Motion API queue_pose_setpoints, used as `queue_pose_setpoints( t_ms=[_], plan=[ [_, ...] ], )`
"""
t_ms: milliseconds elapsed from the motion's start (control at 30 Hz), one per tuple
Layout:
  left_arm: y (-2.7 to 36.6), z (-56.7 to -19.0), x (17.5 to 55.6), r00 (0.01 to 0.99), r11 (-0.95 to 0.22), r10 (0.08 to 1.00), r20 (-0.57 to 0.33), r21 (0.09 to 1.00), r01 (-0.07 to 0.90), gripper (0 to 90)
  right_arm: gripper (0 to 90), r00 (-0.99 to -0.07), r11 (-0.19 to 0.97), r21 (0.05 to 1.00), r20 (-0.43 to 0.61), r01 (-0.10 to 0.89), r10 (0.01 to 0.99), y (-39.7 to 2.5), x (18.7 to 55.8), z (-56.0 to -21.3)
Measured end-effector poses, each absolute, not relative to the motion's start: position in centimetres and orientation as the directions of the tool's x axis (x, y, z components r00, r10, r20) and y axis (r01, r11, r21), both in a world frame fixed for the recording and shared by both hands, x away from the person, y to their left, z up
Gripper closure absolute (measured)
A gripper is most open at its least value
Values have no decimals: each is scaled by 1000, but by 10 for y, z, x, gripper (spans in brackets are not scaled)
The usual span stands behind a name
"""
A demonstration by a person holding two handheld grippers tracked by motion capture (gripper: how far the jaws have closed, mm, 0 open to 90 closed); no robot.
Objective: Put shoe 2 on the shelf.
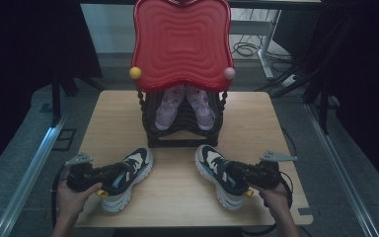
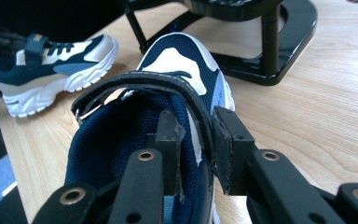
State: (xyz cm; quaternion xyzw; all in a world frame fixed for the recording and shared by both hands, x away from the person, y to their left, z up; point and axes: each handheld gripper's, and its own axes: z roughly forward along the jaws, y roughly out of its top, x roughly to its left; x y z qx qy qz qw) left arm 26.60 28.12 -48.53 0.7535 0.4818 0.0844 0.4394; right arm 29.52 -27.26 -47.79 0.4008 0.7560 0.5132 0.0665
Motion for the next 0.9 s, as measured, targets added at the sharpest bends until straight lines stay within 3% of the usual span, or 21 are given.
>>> queue_pose_setpoints(
  t_ms=[900],
  plan=[
    [308,-473,253,500,55,765,-406,815,577,706,737,-576,-110,882,389,459,719,-317,276,-482]
  ],
)
